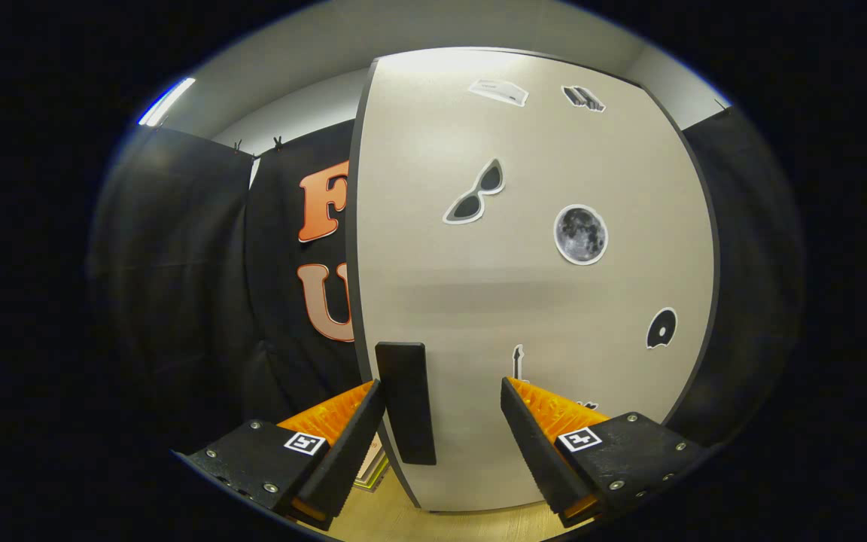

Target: Open the shoe cabinet door, grab the shoes and put them into the shoe cabinet, then close the shoe cabinet door.

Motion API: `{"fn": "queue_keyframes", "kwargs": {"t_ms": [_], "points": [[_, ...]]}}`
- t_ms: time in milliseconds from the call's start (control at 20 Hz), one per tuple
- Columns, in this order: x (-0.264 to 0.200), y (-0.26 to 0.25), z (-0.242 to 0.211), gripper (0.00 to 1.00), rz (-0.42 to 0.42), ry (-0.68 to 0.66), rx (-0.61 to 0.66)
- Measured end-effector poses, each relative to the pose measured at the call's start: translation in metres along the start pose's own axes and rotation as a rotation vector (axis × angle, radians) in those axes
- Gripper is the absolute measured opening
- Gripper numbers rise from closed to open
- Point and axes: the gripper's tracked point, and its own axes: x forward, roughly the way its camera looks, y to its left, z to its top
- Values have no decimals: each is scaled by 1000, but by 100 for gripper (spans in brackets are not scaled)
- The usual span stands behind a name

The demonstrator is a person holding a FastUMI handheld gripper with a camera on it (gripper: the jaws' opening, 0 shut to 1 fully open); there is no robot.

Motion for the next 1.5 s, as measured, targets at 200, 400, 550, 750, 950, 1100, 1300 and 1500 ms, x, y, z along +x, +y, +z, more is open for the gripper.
{"fn": "queue_keyframes", "kwargs": {"t_ms": [200,400,550,750,950,1100,1300,1500], "points": [[-38,-13,4,96,-53,-11,-9],[-78,-27,8,96,-102,-22,-15],[-113,-38,8,97,-143,-28,-14],[-162,-49,10,97,-205,-57,-7],[-197,-49,11,96,-232,-67,-27],[-212,-44,8,96,-232,-62,-27],[-223,-36,10,96,-227,-67,-53],[-228,-30,14,97,-217,-79,-51]]}}
